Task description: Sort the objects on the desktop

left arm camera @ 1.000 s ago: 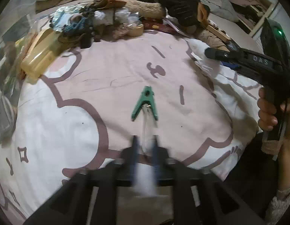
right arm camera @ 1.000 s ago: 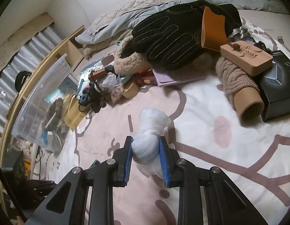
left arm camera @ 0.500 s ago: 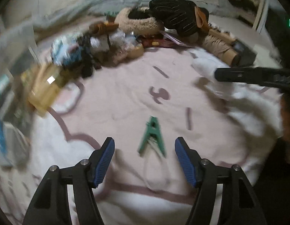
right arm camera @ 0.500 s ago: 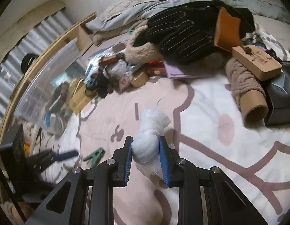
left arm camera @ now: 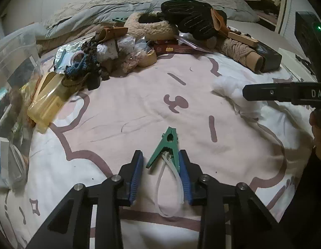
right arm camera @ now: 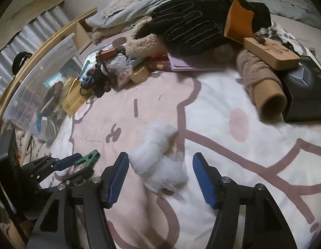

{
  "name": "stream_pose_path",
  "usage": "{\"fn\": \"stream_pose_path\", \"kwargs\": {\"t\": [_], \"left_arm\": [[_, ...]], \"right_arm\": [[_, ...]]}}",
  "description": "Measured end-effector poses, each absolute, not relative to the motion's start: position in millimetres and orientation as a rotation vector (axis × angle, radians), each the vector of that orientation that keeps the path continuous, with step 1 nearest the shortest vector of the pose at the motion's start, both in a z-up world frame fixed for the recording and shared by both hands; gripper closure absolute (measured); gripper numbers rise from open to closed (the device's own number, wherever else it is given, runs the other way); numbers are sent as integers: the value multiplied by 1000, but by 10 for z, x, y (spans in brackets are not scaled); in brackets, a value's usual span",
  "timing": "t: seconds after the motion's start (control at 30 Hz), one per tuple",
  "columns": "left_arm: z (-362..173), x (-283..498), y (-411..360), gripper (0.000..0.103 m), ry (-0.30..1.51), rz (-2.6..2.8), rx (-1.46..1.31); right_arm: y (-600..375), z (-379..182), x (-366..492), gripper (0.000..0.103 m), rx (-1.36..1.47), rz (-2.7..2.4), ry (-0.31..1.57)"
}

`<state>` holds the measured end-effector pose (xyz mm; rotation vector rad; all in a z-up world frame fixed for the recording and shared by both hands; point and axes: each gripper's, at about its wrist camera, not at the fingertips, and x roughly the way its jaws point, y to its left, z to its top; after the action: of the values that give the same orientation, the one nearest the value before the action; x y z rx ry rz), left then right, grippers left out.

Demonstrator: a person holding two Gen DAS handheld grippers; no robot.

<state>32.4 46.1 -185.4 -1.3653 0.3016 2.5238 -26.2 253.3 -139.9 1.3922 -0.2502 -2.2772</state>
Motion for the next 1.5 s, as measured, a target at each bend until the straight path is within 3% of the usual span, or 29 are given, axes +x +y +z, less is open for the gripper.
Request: {"fn": "stream_pose_path", "kwargs": {"t": [0.47,0.63,0.73,1.17,1.5], "left_arm": [[-1884,349,483,73,317,2536,-1348],[-1890,327,481,73,288,2537,-1349],[-1896,316,490,73,293,2537,-1349],[-1932,373,566,73,410,2533,-1338],[-1882,374,495,73,322,2532,-1361]], "right_arm": [[2363,-1481,-236,40,1395,-2226,-219],[2372,-1549,-312,62,1424,-2239,-262],[2401,-1547,-333,67,1414,-2238,-311],[2450,-1492,-326,69,1387,-2255,-357],[2480,-1466,-339,69,1379,-2240,-398]]}}
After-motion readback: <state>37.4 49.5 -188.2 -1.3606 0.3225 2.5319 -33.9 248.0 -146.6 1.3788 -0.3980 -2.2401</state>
